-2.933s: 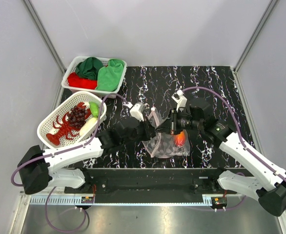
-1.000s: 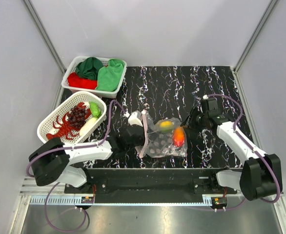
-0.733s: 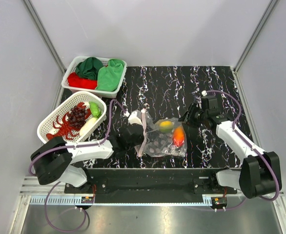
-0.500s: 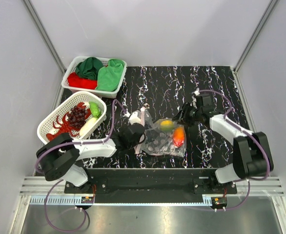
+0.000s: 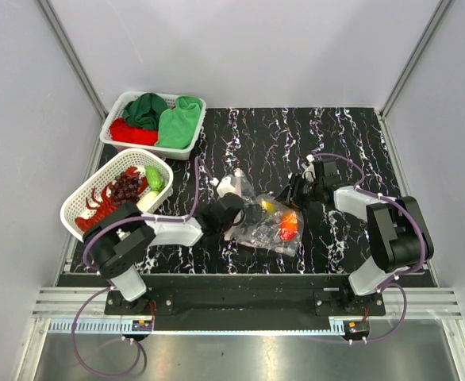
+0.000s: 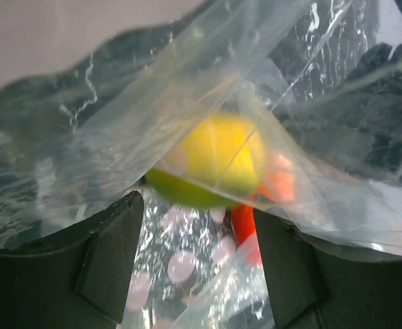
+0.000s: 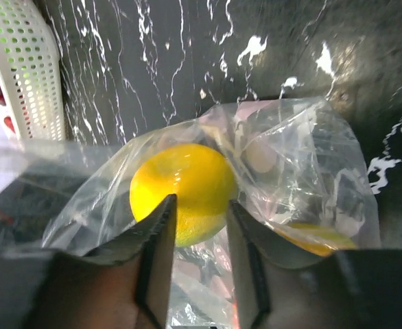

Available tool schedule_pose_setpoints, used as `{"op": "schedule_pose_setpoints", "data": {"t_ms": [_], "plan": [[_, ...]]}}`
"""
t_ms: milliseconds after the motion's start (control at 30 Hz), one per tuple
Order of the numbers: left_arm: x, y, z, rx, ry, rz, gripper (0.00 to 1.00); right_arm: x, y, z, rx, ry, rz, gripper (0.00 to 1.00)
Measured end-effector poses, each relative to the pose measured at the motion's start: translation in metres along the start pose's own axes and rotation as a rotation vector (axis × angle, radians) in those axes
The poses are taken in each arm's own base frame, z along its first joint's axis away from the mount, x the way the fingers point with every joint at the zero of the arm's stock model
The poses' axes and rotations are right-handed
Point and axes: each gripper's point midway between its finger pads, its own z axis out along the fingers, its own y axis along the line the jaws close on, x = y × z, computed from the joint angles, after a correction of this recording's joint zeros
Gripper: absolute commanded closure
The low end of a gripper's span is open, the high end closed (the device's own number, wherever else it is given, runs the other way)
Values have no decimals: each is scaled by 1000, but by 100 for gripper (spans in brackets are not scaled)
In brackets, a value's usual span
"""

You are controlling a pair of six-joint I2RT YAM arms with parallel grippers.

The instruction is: Open the zip-top bag and remove the fake food

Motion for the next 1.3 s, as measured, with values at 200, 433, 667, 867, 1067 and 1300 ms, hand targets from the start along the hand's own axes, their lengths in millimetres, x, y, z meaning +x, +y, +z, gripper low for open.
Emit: {"op": "schedule_pose_setpoints", "data": {"t_ms": [200,433,667,867,1067,1300], "plan": [[-6,-1,13,-10,-10,31,21,11,0,0,-29,35,4,70],[-13,1,26,-39,-12,73,20,16,3,2,-69,71,5,75],[-14,-1,35,-30,-10,67,47,14,4,2,-77,63,-1,80],[-14,0,32,-17,11,90,92,14,-2,1,-37,57,4,86],[-15,0,9,-32,47,173,100,12,-17,0,55,28,9,73],[-33,-19,-37,27,12,189,100,-5,-13,-34,188,-80,-25,35]]}}
